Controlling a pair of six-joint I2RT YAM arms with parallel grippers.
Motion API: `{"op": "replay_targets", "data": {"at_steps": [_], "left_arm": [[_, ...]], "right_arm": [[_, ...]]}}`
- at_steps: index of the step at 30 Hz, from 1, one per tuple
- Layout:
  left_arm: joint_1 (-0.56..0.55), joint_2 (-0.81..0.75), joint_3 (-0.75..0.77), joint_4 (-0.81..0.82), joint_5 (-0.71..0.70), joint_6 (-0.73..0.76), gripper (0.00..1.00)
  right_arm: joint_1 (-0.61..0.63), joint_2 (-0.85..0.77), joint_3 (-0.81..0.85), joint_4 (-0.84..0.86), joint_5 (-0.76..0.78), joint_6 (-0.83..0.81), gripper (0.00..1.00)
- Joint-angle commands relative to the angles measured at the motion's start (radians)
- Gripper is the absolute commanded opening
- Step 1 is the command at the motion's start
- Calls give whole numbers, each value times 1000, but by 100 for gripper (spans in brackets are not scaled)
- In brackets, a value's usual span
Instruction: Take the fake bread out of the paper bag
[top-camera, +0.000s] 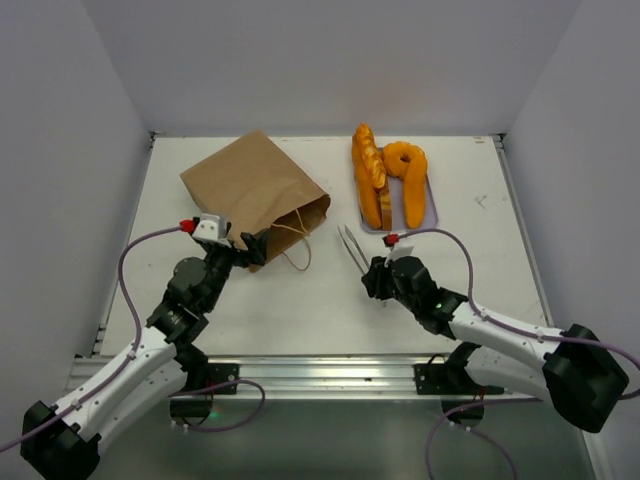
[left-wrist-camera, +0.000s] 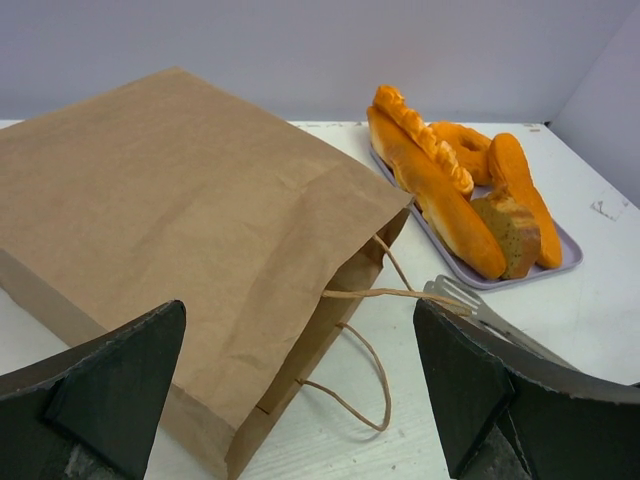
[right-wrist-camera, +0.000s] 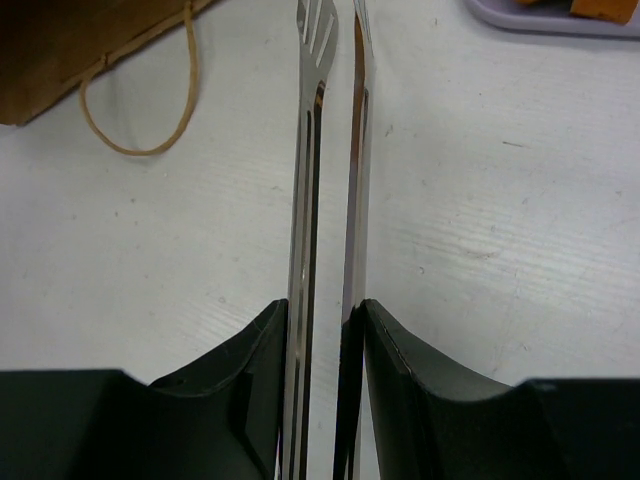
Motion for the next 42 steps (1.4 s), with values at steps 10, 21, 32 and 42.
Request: {"op": "replay_targets", "data": {"at_steps": [10, 21, 32, 42], "left_arm": [[-2, -79, -68, 68, -24, -17, 100], [-2, -116, -89, 67, -41, -17, 100], [-2, -105, -88, 68, -41, -14, 100], [-2, -105, -88, 68, -41, -10, 100]], "right_arm": [[2, 232, -12, 273, 32, 43, 41], [2, 355, -4, 304, 52, 48, 49], [4, 323, 51, 203, 49, 11, 61], [7, 297, 118, 94, 67, -15, 94]]}}
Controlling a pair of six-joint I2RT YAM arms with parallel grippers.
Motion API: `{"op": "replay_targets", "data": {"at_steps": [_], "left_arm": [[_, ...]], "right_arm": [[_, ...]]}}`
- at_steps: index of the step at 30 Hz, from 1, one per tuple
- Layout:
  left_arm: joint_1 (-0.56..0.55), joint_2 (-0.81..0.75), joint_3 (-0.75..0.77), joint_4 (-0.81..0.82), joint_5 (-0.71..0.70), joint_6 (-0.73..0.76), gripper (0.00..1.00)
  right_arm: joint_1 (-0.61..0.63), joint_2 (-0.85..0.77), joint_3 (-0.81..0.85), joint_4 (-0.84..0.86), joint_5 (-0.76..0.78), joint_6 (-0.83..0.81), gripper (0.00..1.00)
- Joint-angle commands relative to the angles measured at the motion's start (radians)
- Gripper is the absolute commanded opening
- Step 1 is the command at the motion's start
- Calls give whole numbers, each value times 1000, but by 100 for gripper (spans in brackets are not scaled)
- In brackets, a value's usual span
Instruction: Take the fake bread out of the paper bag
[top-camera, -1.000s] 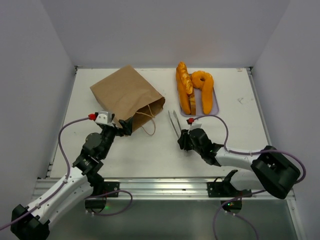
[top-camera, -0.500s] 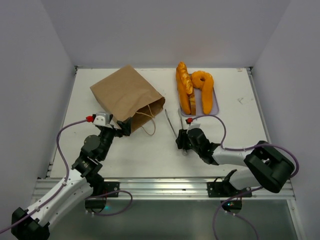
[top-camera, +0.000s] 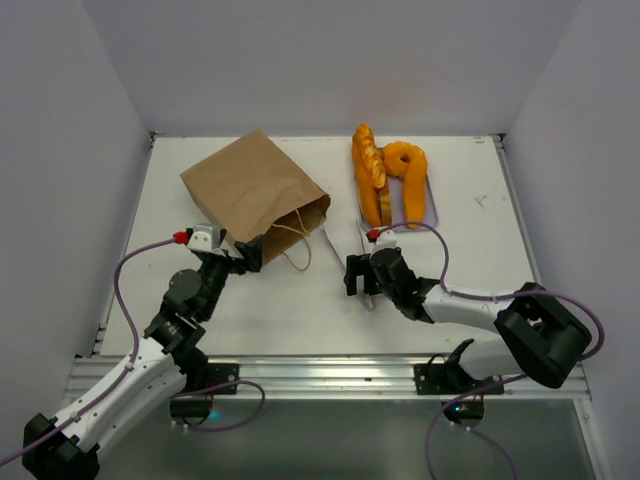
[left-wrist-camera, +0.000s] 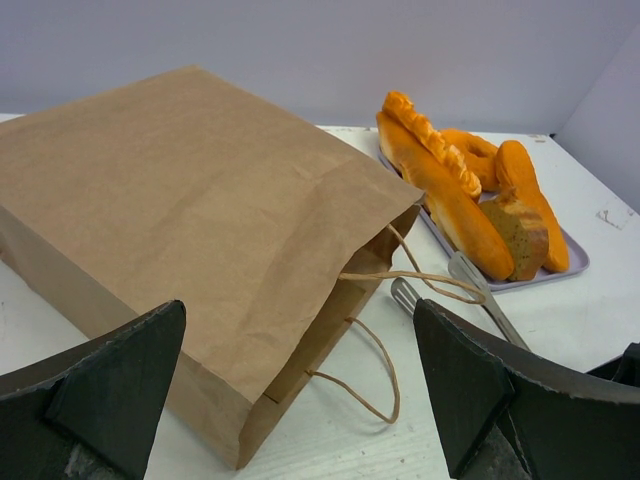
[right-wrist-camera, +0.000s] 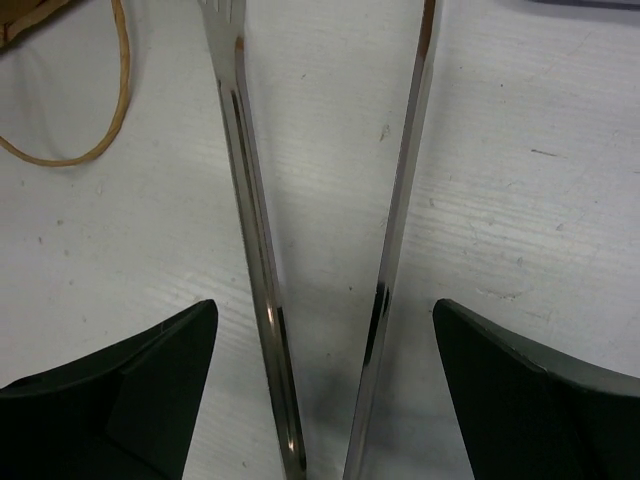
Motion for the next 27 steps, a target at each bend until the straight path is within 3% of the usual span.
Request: {"op": "replay_targets", "data": {"at_steps": [1, 9, 19, 27], "left_arm": [[-2, -2, 0, 53, -15, -5, 100], [-2, -11, -12, 59, -16, -7, 100], [-2, -59, -52, 68, -38, -19, 100], [-2, -57, -62, 75, -53, -22, 100]], "right_arm": [[7, -54, 46, -54, 46, -23, 98], [7, -251, 100, -210, 176, -30, 99], [7, -462, 124, -260, 398, -148, 99], [5, -532, 77, -192, 299, -227, 99]]}}
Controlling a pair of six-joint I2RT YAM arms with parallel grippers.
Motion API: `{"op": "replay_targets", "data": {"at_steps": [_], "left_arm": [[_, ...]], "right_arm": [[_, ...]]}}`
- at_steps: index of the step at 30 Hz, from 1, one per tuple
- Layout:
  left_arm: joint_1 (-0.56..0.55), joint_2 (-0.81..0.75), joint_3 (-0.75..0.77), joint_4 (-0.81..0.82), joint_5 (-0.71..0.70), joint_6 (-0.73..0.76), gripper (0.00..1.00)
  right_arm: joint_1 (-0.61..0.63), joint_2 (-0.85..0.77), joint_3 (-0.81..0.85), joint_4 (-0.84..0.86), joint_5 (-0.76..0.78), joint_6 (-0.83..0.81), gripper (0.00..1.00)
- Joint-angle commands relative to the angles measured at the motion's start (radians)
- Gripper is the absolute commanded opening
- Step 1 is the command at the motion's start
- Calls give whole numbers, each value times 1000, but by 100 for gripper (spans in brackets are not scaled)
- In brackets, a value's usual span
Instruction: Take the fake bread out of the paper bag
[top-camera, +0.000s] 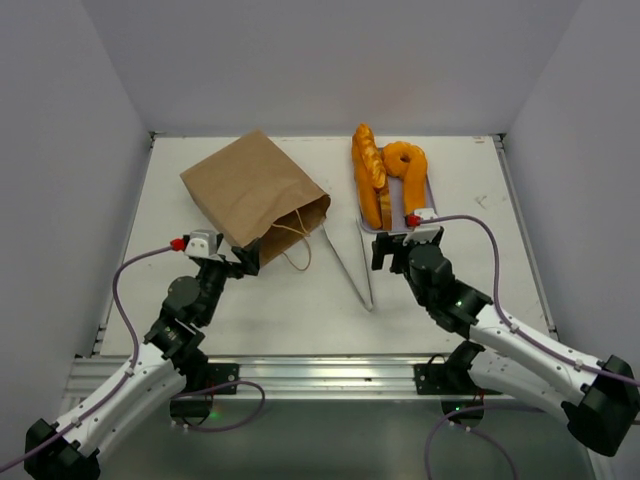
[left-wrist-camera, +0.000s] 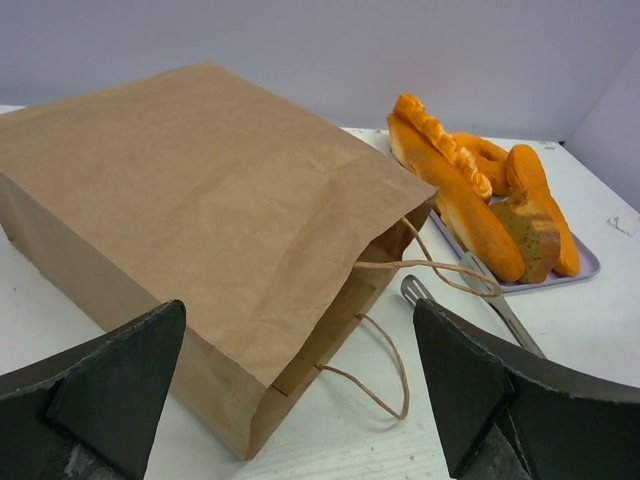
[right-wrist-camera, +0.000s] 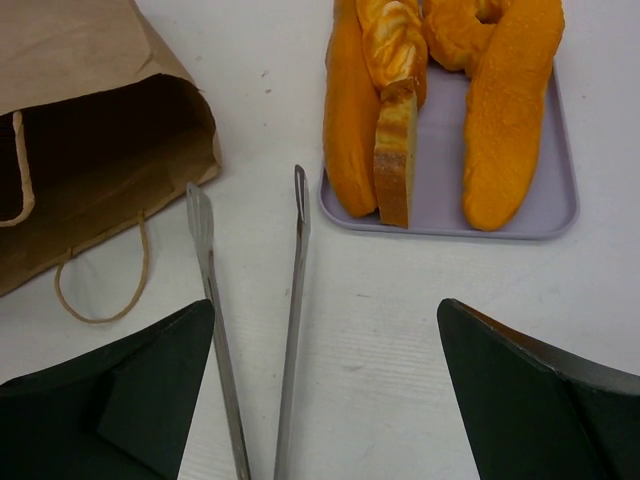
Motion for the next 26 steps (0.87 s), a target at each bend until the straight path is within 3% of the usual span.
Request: {"op": "replay_targets", "data": {"at_steps": [1, 26], "left_arm": [[-2, 1, -4, 57, -27, -15, 100], [-2, -5, 3, 48, -19, -14, 100]], "right_arm": [[4, -47, -25, 69, -24, -44, 99], [4, -42, -10, 67, -15, -21, 99]]}}
